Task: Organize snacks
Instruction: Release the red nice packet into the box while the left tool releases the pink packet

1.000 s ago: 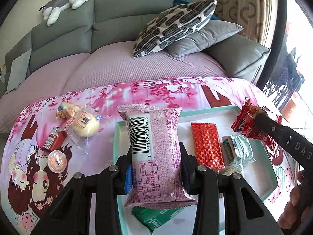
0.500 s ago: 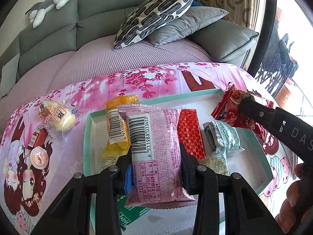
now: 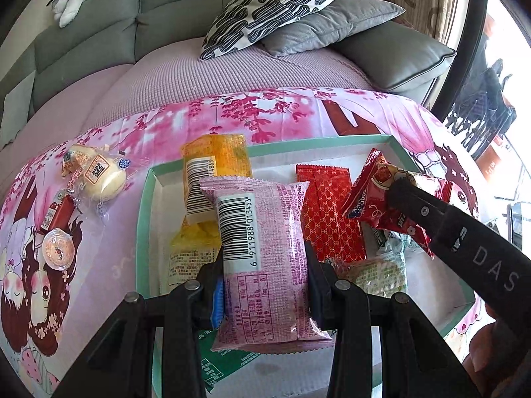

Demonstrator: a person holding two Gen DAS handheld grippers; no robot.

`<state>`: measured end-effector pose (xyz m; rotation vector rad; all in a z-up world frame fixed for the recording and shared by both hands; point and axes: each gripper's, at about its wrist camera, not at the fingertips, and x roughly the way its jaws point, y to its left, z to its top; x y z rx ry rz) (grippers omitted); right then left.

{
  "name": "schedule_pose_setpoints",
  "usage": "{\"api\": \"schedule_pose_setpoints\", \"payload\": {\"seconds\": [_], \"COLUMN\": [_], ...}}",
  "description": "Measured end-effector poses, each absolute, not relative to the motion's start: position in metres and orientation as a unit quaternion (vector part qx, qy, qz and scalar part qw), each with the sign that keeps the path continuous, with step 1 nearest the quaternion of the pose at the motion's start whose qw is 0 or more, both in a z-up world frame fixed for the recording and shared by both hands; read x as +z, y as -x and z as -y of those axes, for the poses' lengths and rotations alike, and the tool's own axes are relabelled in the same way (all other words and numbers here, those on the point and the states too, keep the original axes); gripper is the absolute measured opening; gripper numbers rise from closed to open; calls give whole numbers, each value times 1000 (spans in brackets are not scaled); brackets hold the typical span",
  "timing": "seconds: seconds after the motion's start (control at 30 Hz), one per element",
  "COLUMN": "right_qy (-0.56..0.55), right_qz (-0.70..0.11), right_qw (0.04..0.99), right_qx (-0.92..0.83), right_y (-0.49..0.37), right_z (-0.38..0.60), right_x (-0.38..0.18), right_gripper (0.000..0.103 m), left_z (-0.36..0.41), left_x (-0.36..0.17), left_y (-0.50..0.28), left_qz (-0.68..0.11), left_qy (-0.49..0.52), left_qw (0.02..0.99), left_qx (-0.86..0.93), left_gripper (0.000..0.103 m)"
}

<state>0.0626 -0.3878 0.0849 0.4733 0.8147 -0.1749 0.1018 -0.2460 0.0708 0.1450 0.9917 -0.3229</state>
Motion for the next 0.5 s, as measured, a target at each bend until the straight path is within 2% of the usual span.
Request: {"api": "schedule_pose_setpoints", "payload": {"seconds": [0.5], "right_qy": [-222], "right_qz": [-414], "right_qw": [880], "right_qx": [-72], "right_y": [-69], "right_z": [379], "right_x": [74], "right_gripper": [46], "left_z": [249], "left_x": [68], "left_y": [-101], "left_qz": [-478], "left_qy": [-84], "left_qw": [860], "left_qx": [-158], "left_gripper": [44]}}
